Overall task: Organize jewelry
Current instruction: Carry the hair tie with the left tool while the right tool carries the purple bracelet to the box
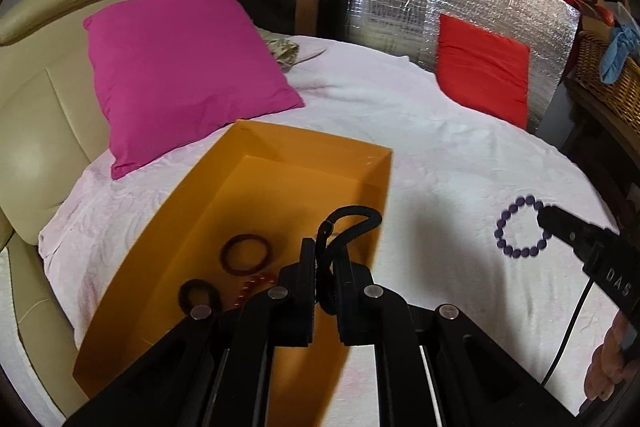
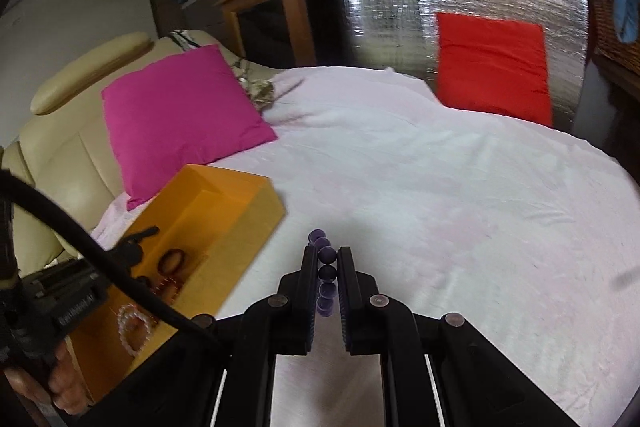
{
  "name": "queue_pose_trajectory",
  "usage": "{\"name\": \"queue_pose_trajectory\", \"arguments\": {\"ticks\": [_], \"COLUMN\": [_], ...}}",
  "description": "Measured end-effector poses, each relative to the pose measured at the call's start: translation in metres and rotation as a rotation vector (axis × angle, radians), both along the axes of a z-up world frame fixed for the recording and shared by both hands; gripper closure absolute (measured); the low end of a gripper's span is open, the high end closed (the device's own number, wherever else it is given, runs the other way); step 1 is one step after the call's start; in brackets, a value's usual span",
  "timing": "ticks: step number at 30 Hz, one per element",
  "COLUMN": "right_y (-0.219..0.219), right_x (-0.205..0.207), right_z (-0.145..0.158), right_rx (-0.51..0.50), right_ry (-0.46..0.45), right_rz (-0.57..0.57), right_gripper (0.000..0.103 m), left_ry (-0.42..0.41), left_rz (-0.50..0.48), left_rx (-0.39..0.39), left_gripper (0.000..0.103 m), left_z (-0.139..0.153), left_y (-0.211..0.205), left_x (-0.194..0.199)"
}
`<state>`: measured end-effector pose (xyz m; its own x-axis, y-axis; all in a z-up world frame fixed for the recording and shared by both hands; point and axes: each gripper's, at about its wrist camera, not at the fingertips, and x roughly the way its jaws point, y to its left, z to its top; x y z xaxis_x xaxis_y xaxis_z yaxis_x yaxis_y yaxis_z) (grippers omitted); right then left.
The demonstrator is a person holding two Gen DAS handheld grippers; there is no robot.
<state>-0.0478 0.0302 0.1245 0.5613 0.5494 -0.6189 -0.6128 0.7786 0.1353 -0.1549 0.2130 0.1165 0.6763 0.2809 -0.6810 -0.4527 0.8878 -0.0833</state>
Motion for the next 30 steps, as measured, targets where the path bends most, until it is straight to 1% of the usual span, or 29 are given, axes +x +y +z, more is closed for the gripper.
{"name": "queue_pose_trajectory", "arguments": {"ticks": [12,18,24,28,30], "right_y": [0.071,0.099,0.121,0.137,0.144], "right_x": [-0.002,0.003,0.018,0.029,0.034], "right_z": [0.002,0.002,-0.004,-0.013,-0.017], "right_rx": [0.023,0.040,0.058,0.062,0.059], "right_ry": [0.003,-0.007,0.028,0.070,0.085], "right_rz": [0.115,0.147,0.167,0.195,0.205], "right_gripper": [0.092,0.092,0.092,0.092,0.092], "left_ry": [0.049,0.087,0.123,0.149,0.162], "left_rz": [0.060,0.048,0.076,0.090,0.097], "left_rx": [0.021,0.017,-0.003,-0.007,-0.024], "left_gripper": [0.094,0.094,0.094,0.094,0.094], "left_z": [-0.010,-0.017,-0.025,-0.029,-0.033], "left_y": [0.022,0.021,0.032,0.032,0.033], "left_x": [-0.007,-0.007,-0.005,-0.001,0.000]}}
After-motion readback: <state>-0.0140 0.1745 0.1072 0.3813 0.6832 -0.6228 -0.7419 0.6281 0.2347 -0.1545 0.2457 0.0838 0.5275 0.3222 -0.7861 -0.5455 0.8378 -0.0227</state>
